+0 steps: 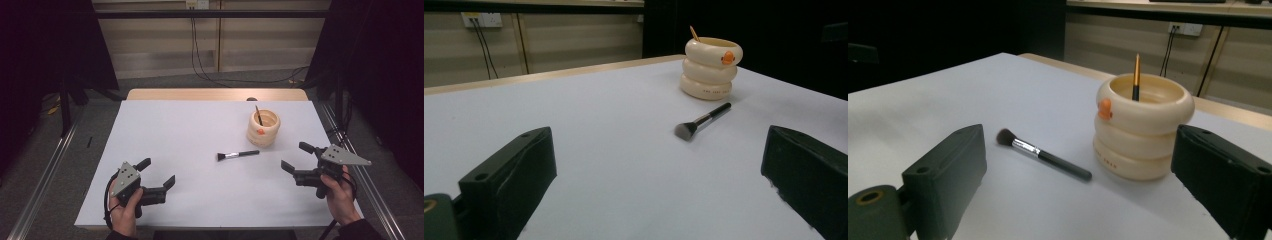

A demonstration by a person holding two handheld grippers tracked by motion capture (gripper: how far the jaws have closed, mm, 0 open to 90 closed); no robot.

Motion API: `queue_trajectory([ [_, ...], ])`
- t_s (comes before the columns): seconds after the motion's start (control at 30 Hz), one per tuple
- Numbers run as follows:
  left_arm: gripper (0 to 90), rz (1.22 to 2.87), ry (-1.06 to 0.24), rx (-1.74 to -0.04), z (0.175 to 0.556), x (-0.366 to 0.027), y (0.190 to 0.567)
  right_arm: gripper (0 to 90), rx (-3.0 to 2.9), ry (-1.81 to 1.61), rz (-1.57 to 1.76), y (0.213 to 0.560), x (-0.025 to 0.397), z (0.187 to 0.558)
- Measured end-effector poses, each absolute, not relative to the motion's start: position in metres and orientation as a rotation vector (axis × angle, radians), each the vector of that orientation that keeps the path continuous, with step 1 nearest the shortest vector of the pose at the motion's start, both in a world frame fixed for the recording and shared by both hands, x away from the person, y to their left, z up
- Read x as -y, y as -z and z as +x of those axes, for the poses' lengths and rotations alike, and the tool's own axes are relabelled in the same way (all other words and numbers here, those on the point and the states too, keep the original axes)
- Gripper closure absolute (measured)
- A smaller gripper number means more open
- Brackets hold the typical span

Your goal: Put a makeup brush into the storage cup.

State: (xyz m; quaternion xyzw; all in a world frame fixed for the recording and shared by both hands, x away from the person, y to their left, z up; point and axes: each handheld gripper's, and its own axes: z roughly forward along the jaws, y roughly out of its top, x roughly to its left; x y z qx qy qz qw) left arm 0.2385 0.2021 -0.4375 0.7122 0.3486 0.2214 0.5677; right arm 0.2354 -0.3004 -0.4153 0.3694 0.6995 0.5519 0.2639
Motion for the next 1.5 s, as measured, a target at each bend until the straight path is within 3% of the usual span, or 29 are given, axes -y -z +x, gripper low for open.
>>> queue_trajectory([
  [0.4,1.1,1.680,-0.520,-0.814,0.239,-0.201,0.437,10.2,-1.967,-1.532,0.921,0.407,0.278,0.265],
  [0.5,1.1,1.675,-0.522,-0.812,0.239,-0.200,0.437,15.0,-1.955,-1.543,0.890,0.405,0.276,0.272],
  [0.93,1.1,1.678,-0.519,-0.815,0.239,-0.200,0.438,15.5,-1.972,-1.539,0.863,0.395,0.263,0.304],
  [1.33,1.1,1.679,-0.520,-0.814,0.240,-0.201,0.438,10.7,-1.992,-1.535,0.901,0.385,0.252,0.335],
  [1.5,1.1,1.679,-0.519,-0.813,0.240,-0.201,0.438,4.2,-2.038,-1.533,0.868,0.383,0.248,0.341],
])
